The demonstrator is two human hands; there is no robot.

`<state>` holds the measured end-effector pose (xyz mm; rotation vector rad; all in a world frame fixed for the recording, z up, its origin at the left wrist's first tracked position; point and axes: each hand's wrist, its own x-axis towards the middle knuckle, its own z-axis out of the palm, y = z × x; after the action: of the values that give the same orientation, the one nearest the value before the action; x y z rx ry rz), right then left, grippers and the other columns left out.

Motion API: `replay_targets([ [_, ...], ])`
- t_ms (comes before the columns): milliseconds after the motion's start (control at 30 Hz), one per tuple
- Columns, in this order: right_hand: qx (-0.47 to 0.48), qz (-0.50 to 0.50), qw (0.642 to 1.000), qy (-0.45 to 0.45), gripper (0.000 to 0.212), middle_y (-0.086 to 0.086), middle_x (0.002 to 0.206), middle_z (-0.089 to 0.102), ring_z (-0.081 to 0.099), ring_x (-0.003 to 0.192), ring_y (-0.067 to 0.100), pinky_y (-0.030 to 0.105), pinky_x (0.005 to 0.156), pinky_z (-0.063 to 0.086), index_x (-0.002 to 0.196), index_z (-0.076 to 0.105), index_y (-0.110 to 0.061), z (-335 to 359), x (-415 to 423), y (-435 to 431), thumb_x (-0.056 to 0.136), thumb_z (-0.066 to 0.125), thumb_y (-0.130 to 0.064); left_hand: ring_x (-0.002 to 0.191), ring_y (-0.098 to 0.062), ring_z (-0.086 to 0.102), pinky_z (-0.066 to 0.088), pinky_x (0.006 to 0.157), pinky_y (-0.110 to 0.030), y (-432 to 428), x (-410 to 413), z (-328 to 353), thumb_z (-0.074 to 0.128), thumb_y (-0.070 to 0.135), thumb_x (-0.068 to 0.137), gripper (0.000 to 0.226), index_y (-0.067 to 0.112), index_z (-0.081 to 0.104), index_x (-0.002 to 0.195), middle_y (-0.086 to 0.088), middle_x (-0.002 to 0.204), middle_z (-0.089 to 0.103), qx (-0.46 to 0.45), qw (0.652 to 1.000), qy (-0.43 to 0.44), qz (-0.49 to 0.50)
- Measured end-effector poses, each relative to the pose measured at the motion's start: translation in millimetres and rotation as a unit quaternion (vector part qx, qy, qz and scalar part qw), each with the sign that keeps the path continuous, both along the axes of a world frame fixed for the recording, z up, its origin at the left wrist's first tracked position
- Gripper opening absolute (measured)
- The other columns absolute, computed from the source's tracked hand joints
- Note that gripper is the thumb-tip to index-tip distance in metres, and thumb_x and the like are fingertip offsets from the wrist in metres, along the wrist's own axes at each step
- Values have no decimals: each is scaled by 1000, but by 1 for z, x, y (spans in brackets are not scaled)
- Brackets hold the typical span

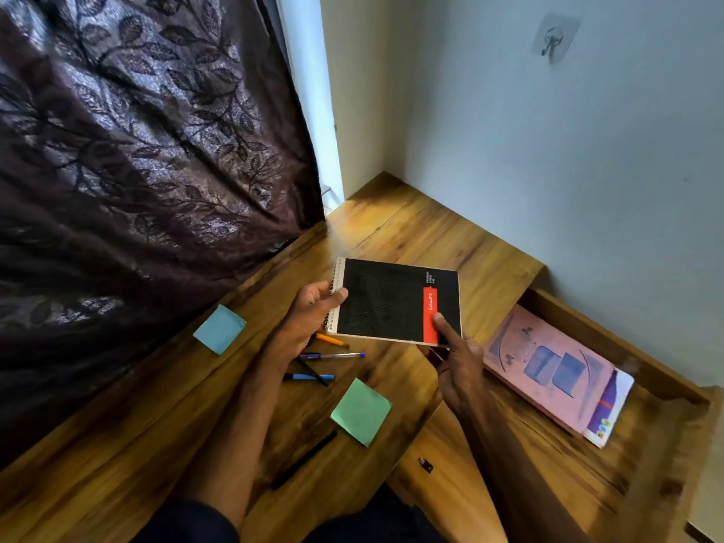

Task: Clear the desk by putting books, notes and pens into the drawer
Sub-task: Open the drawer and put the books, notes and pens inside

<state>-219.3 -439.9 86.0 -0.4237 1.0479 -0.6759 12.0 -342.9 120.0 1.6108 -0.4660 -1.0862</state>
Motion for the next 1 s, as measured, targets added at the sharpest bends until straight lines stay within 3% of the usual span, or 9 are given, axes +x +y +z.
replay_targets([
  [167,-86,102,991,31,55,18,114,73,72,103,36,55,91,56,132,56,-7,4,-23,-13,81,77,-17,119,-17,65,49,106,-35,-14,3,2,62,24,99,43,7,57,139,-3,128,68,27,996,-78,-41],
  [267,-92,106,989,43,40,17,112,74,72,100,34,46,84,61,125,59,-8,0,-36,-16,89,70,-16,117,-17,67,51,106,-40,-28,-5,-1,62,34,98,43,10,61,135,-4,124,71,43,990,-109,-82],
  [400,-102,84,990,59,44,16,114,73,71,104,34,44,84,61,132,55,-9,-14,-70,-19,91,67,-20,105,-20,72,59,92,-41,-53,-29,-13,63,36,98,46,13,59,138,-6,115,74,74,983,-106,-129],
  [500,-86,50,993,67,41,17,116,72,71,106,33,45,85,60,133,53,-10,-25,-97,-18,94,65,-17,114,-25,67,56,98,-46,-69,-51,-21,66,38,95,51,13,57,139,-9,125,68,99,974,-131,-155],
  [633,-62,10,994,86,31,19,114,71,71,103,33,41,78,60,122,57,-13,-33,-127,-19,93,66,-16,109,-30,69,56,97,-50,-87,-77,-32,66,25,96,43,9,59,135,-14,123,69,108,970,-126,-176],
  [800,-60,-25,994,91,36,10,110,73,73,99,25,34,73,61,125,52,-15,-35,-153,-20,92,68,-15,115,-30,66,54,100,-50,-108,-103,-37,63,20,98,41,7,58,137,-15,126,67,96,963,-138,-209],
  [900,-72,-34,993,87,42,11,118,71,71,106,26,38,79,61,131,54,-17,-40,-164,-24,91,69,-15,116,-29,66,54,100,-52,-117,-113,-37,63,22,98,44,8,57,139,-16,129,66,93,959,-140,-227],
  [1000,-77,-39,992,87,34,9,119,71,70,108,25,40,85,60,122,57,-25,-41,-168,-28,91,69,-16,118,-28,64,54,100,-51,-123,-118,-38,61,23,99,44,8,55,140,-13,131,65,88,958,-143,-233],
])
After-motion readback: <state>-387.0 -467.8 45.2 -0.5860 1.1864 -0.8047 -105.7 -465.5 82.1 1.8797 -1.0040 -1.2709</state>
